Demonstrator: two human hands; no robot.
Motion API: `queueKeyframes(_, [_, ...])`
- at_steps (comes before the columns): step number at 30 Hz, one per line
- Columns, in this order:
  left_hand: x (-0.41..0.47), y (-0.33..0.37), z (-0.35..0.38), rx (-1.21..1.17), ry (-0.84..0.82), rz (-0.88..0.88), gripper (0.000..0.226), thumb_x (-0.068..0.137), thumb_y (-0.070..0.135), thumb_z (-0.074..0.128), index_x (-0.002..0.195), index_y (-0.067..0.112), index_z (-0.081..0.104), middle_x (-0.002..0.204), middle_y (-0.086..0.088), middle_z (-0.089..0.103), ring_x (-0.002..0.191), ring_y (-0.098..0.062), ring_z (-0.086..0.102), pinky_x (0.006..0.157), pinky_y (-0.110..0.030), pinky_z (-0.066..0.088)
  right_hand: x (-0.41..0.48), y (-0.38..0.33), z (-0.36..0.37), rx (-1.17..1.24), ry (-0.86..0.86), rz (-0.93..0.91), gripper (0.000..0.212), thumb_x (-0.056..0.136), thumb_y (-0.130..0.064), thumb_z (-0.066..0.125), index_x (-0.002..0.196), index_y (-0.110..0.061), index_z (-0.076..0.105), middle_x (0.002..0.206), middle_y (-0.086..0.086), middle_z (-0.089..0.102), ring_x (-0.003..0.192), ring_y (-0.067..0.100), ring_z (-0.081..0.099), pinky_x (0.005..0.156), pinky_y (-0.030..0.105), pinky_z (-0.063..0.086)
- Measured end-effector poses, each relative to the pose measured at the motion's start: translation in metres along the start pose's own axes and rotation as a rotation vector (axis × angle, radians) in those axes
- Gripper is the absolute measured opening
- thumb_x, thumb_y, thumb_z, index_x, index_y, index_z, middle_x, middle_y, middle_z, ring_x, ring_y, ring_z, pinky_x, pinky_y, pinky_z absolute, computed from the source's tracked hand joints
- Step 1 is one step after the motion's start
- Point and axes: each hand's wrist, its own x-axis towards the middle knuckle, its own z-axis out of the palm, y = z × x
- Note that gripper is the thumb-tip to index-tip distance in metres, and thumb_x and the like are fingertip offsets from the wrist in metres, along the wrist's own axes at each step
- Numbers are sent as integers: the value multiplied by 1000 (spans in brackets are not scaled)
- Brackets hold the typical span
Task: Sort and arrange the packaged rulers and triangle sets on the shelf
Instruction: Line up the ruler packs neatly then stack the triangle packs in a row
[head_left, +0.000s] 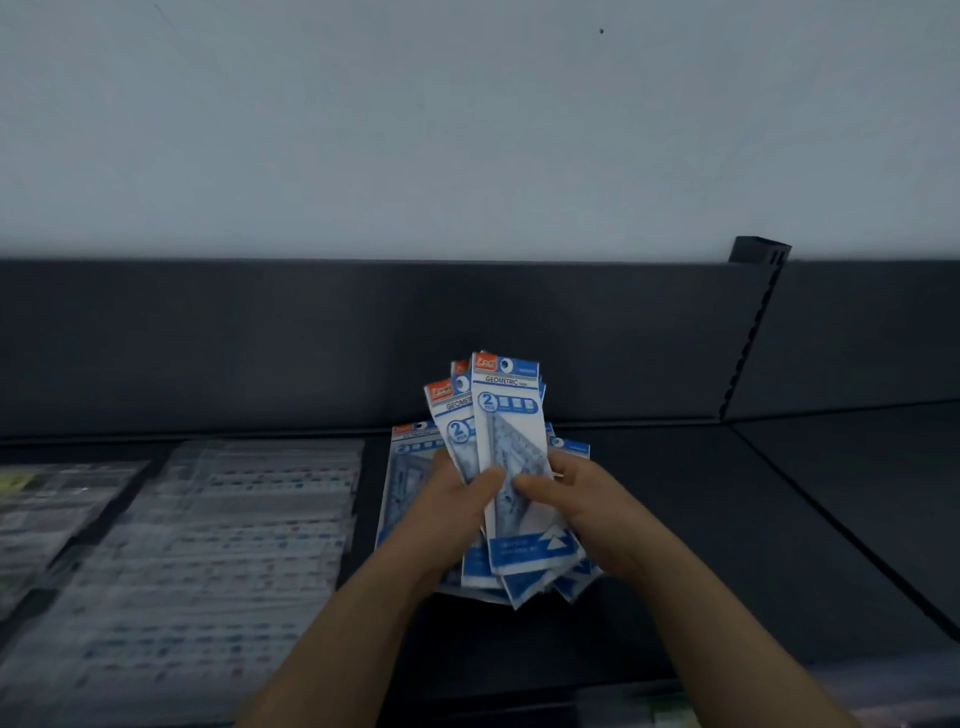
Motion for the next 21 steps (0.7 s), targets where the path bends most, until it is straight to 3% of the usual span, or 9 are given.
queueKeyframes(2, [1, 2, 1, 41, -33, 8, 29, 98, 29, 50, 128, 28, 49, 120, 6, 64, 103, -9, 65, 80, -25, 53, 0, 3, -3, 15, 16, 8, 28, 90, -12, 62, 117, -6, 60, 106, 16, 72, 98, 36, 68, 89, 50, 54])
queueKeyframes(4, [4, 4, -4, 137, 24, 69, 23, 97, 38, 50, 119, 31, 54, 121, 5, 62, 109, -12, 61, 91, -35, 51, -2, 4, -9, 29, 55, 15, 27, 87, -10, 65, 114, -4, 61, 103, 18, 72, 95, 36, 69, 88, 51, 54])
queueKeyframes(7, [11, 0, -18, 568, 232, -5, 73, 83, 67, 52, 141, 23, 38, 146, -7, 34, 134, -26, 35, 110, -48, 33, -3, 3, -30, 55, 194, 5, 18, 86, -8, 65, 103, -1, 65, 91, 17, 74, 78, 31, 72, 72, 45, 60])
queueKeyframes(9, [10, -6, -18, 697, 197, -130, 101, 75, 74, 56, 152, 21, 18, 157, -7, 15, 143, -29, 19, 116, -47, 23, -4, 3, -49, 111, 284, 21, 12, 88, -8, 64, 97, -1, 65, 82, 15, 74, 68, 28, 72, 58, 39, 60])
queueKeyframes(11, [10, -11, -8, 792, 105, -198, 111, 72, 76, 57, 154, 22, 5, 161, -7, 4, 147, -29, 8, 118, -47, 16, -4, 3, -70, 145, 366, 39, 13, 87, -10, 65, 97, -2, 65, 77, 14, 74, 63, 27, 71, 52, 37, 58])
queueKeyframes(14, [16, -14, 7, 946, 102, -217, 113, 71, 78, 55, 153, 25, -1, 161, -9, 3, 147, -30, 4, 118, -49, 13, -4, 3, -100, 135, 447, 55, 15, 86, -10, 67, 98, -2, 63, 77, 14, 73, 60, 28, 70, 51, 38, 58])
queueKeyframes(17, [19, -8, 25, 1127, 182, -202, 109, 74, 79, 50, 153, 23, 0, 161, -10, 1, 147, -32, 1, 118, -51, 7, -8, -6, -133, 3, 447, 78, 15, 87, -12, 68, 99, -4, 64, 90, 17, 73, 71, 30, 71, 60, 40, 59])
queueKeyframes(19, [21, -3, 49, 1198, 199, -60, 102, 76, 79, 45, 153, 28, 3, 161, -5, -2, 147, -29, -5, 117, -53, 0, -14, -19, -156, -175, 413, 74, 16, 87, -15, 68, 99, -6, 65, 91, 15, 74, 75, 29, 71, 64, 39, 58])
queueKeyframes(21, [24, 0, 83, 1243, 81, 103, 87, 80, 73, 47, 151, 38, 11, 161, 1, -4, 147, -24, -11, 115, -53, -7, -20, -36, -176, -355, 379, 45, 12, 88, -17, 67, 98, -11, 64, 87, 7, 73, 75, 24, 71, 62, 34, 55])
